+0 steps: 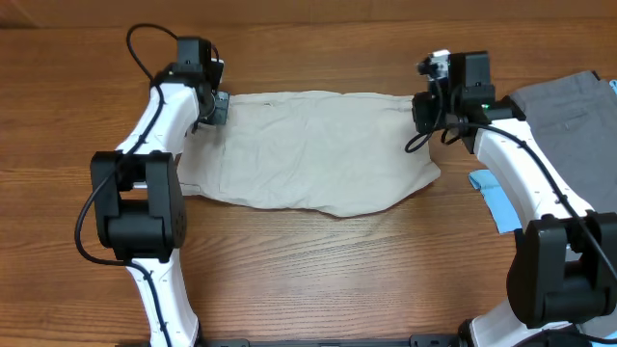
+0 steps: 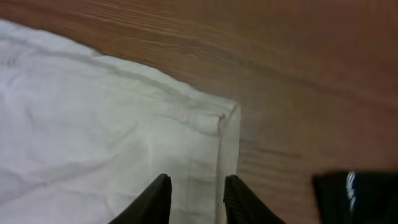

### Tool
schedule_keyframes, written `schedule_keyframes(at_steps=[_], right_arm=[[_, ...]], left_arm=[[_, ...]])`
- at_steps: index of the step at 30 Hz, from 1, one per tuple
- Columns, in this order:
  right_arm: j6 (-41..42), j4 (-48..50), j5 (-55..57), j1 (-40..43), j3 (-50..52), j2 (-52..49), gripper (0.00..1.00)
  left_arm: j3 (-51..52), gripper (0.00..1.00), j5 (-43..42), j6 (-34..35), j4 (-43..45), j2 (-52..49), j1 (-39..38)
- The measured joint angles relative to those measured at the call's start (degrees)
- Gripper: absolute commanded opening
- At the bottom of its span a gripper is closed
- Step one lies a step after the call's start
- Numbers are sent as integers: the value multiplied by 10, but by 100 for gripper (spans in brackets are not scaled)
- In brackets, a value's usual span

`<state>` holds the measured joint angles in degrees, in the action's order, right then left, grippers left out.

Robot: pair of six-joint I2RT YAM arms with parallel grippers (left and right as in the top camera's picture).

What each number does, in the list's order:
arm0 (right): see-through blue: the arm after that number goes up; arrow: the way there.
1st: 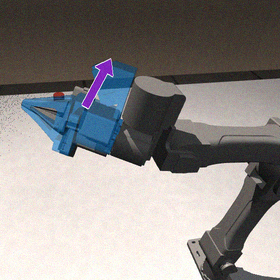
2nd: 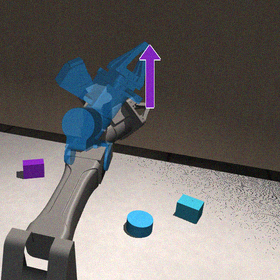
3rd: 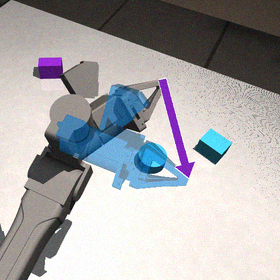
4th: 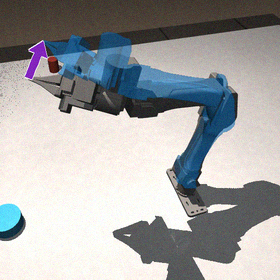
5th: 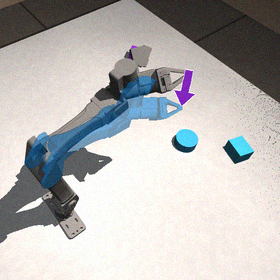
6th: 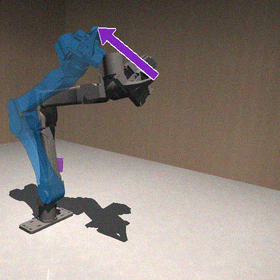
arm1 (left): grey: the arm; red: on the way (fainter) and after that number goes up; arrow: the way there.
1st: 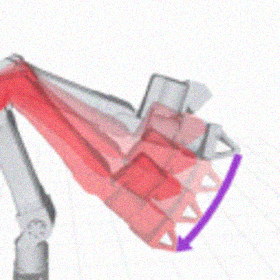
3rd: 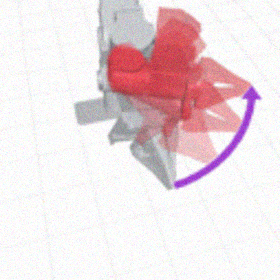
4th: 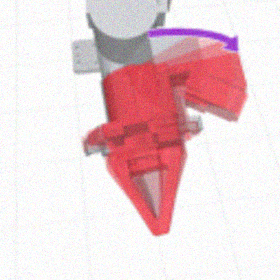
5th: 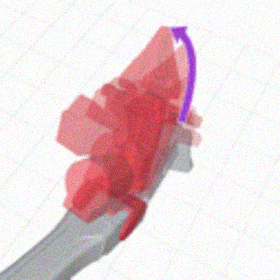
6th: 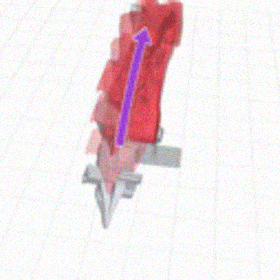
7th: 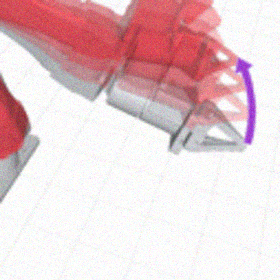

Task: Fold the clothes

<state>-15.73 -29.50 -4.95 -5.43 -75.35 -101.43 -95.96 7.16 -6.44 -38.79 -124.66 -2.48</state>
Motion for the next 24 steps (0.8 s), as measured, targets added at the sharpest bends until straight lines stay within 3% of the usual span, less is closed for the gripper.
schedule_keyframes(at_steps=[4,8,24], right_arm=[[-109,36,-14,1,-3,-12,37],[-160,111,-23,11,-7,-67,65],[-203,142,-110,25,-7,-140,64]], left_arm=[[-30,12,2,0,-31,0,0],[-31,15,3,0,-40,-1,0],[-31,18,4,-2,-44,-1,0]])
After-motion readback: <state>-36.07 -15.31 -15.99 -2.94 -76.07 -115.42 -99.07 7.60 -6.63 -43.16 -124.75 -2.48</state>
